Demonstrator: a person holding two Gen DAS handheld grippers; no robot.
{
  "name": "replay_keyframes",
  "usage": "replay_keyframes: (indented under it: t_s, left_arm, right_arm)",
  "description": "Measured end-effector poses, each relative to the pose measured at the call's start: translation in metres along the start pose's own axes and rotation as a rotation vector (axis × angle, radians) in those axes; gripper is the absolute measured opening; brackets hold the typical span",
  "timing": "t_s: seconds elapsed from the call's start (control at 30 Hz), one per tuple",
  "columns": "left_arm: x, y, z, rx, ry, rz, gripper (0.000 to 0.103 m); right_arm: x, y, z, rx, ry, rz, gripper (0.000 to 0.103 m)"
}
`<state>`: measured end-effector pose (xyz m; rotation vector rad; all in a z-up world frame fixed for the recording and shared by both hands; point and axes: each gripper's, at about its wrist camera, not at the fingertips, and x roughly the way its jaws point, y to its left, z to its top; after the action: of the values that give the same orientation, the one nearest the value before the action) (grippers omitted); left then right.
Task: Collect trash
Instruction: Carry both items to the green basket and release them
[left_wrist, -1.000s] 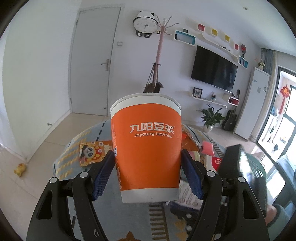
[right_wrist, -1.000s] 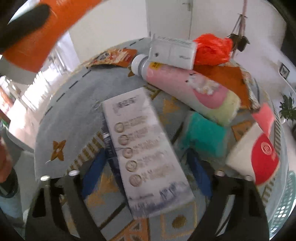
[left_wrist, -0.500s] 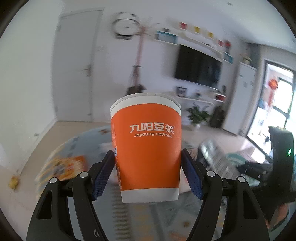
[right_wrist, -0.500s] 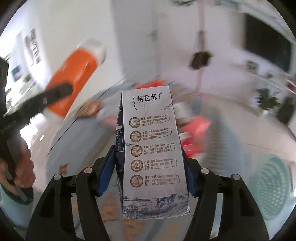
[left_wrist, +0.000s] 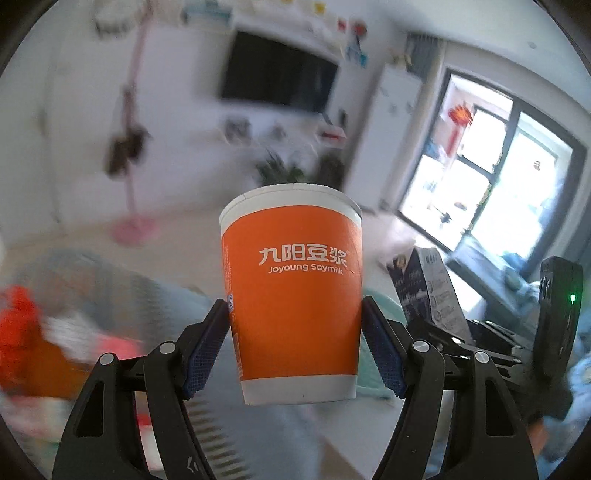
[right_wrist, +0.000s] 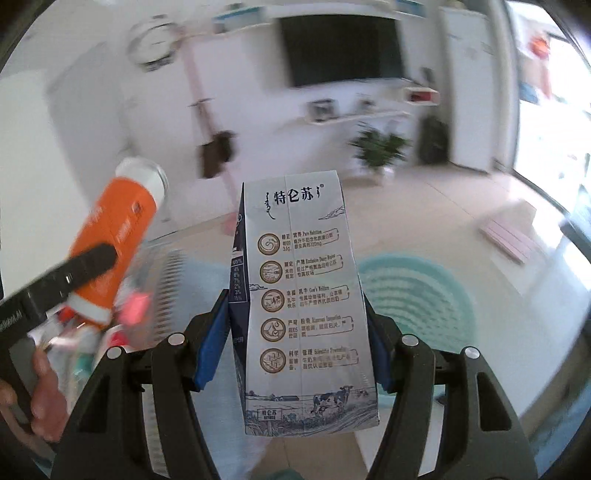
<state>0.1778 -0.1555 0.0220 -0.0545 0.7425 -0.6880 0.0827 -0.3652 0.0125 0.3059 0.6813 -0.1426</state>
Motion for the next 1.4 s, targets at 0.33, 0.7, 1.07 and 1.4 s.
replay_keyframes:
  t_s: [0.33,0.7,1.07,1.4]
  left_arm:
    - [0.143,-0.006,-0.025,-0.119,0.250,-0.119,0.070]
    - [0.138,-0.018,-0.026,-0.044,0.231,-0.121,0.083]
    - [0.034,-0.029,-0.017,0.013,0.041,-0.165,0.081]
    - [-0.118,0.054,-0.041,-0.082,-0.182,-0.035,0.077]
  right_arm:
    - [0.073,-0.085,-0.029,0.190,0.137,-0.143,0.061]
    - [0.090,-0.120,-0.040,0.264,0.157,-0.197,0.067]
    - [0.028,-0.033,-0.018,0.081,-0.003,-0.141,0.067]
    - [-0.006,0.116,-0.026,-0.189,-0.071,0.041,0.057]
